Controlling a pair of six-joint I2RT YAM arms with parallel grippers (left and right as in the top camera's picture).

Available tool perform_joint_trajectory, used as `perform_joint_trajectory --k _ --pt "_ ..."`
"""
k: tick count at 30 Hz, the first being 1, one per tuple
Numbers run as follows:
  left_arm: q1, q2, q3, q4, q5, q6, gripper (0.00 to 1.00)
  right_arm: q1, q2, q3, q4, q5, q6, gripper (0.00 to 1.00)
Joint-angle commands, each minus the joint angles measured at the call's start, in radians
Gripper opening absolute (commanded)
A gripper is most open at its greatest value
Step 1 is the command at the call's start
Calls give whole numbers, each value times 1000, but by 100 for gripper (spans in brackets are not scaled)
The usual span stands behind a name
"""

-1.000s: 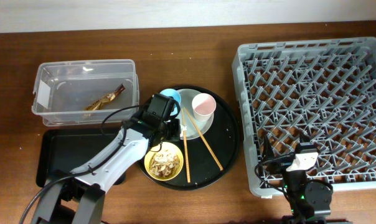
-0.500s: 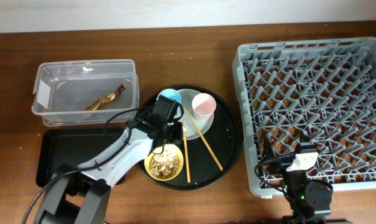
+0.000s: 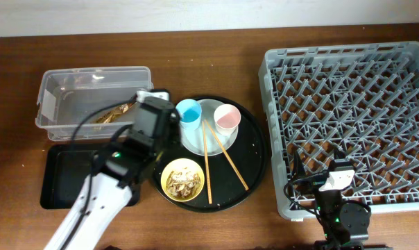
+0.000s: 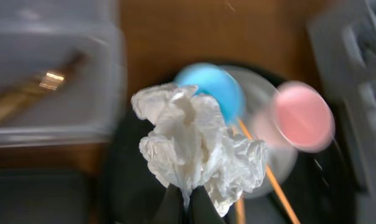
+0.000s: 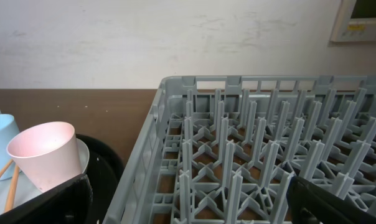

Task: Sort waste into correct bins and load items into the dishwasher rack
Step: 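Drop the tissue into the clear bin with the left gripper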

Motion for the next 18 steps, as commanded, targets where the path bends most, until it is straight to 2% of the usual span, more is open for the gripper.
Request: perform_joint_trajectory --k 1,4,10,13,14,15,16,17,18 --pt "137 -36 13 21 -164 2 0 6 -5 -5 -5 8 11 98" --pt "307 26 13 80 -161 2 0 6 -5 -5 -5 8 11 98" --pt "423 255 13 214 -161 2 1 6 -5 -5 -5 8 11 98" --pt "423 303 13 240 -162 2 21 6 -5 -5 -5 8 11 98" --pt "423 300 13 252 -161 13 24 6 -5 -5 -5 8 11 98" --pt "423 300 13 280 -161 48 32 6 -5 -5 -5 8 11 98" --pt "423 299 13 290 -161 58 56 6 -5 -5 -5 8 11 98" --pt "422 294 13 294 -156 70 65 6 -5 -5 -5 8 11 98" --pt "422 278 13 293 -126 76 70 6 -5 -5 -5 8 11 98"
